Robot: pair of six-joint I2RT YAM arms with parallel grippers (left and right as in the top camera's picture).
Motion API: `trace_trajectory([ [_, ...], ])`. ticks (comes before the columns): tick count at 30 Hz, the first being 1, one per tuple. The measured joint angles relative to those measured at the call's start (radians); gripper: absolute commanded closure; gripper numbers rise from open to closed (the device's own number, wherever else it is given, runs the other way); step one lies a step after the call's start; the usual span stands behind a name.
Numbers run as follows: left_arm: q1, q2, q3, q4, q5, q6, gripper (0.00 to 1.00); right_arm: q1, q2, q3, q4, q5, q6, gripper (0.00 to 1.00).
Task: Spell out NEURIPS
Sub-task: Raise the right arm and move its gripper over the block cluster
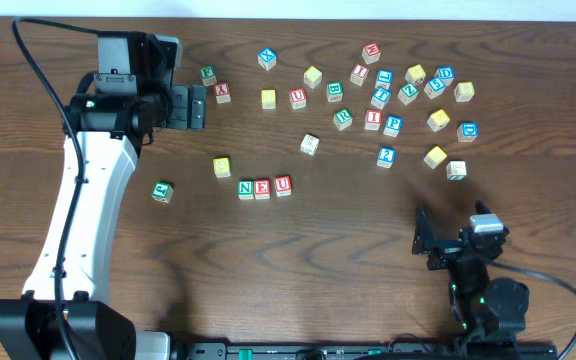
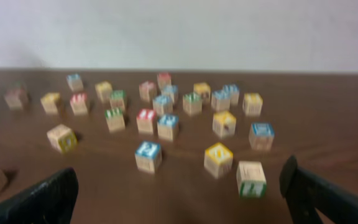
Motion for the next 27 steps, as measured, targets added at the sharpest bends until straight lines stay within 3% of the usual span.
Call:
trace_trajectory([
  [5, 0.000, 0.000, 0.000, -0.002, 0.008, 0.002, 0.02, 0.000, 0.232, 0.156, -0.003, 0.002, -0.026, 0.01],
  [10, 0.000, 0.000, 0.000, -0.003, 0.009, 0.002, 0.02, 0.000, 0.588, 0.506, -0.031, 0.002, -0.035, 0.00],
  [17, 0.000, 0.000, 0.002, -0.002, 0.012, 0.002, 0.02, 0.000, 1.123, 1.260, -0.504, -0.069, 0.045, 0.01],
  [20, 0.000, 0.000, 0.002, -0.002, 0.012, 0.002, 0.02, 0.000, 1.300, 1.518, -0.628, -0.167, 0.060, 0.01],
  [27, 0.000, 0.000, 0.002, -0.003, 0.012, 0.002, 0.02, 0.000, 1.510, 1.639, -0.684, -0.278, 0.094, 0.01],
])
